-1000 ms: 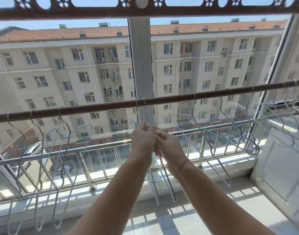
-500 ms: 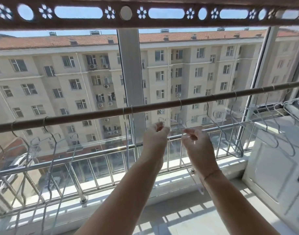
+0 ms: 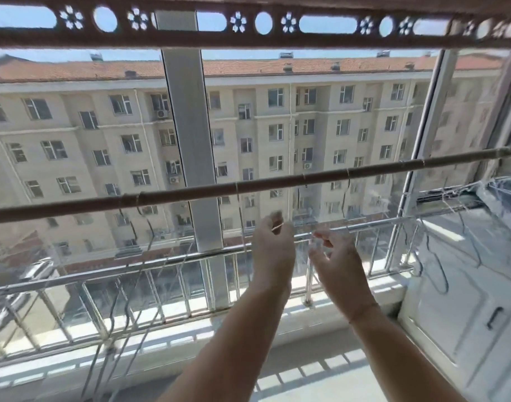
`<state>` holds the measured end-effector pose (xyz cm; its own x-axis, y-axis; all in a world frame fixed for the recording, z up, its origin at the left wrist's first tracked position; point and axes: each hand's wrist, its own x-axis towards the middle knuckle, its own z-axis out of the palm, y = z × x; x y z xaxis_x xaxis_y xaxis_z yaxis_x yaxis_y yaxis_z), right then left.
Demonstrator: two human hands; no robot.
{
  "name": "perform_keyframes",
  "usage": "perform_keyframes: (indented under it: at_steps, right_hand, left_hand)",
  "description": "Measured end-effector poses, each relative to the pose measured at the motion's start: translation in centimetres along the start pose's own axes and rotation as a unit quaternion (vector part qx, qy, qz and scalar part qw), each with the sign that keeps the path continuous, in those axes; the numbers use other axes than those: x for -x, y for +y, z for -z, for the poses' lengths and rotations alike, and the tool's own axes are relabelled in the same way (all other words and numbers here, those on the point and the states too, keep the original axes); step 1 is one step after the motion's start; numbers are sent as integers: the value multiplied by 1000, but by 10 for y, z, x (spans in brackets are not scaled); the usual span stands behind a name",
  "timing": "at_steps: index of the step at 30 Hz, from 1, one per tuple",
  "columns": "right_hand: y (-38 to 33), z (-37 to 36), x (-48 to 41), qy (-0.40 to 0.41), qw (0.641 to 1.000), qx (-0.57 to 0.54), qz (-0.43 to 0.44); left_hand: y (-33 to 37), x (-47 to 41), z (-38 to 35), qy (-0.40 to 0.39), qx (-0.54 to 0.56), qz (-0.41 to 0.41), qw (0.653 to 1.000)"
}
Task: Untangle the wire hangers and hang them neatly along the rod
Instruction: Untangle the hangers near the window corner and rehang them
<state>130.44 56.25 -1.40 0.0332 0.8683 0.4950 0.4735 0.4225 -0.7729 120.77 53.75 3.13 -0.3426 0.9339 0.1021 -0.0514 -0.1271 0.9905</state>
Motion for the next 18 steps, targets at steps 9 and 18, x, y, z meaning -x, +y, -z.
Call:
perform_keyframes:
  at_steps: [9, 18]
  right_hand:
    - [40, 4, -12, -100, 989, -84, -67]
    - [38, -10, -52, -82, 977, -192, -48]
  left_hand:
    - [-39, -33, -47, 29, 29, 152, 988]
    - [-25, -69, -54, 42, 102, 139, 984]
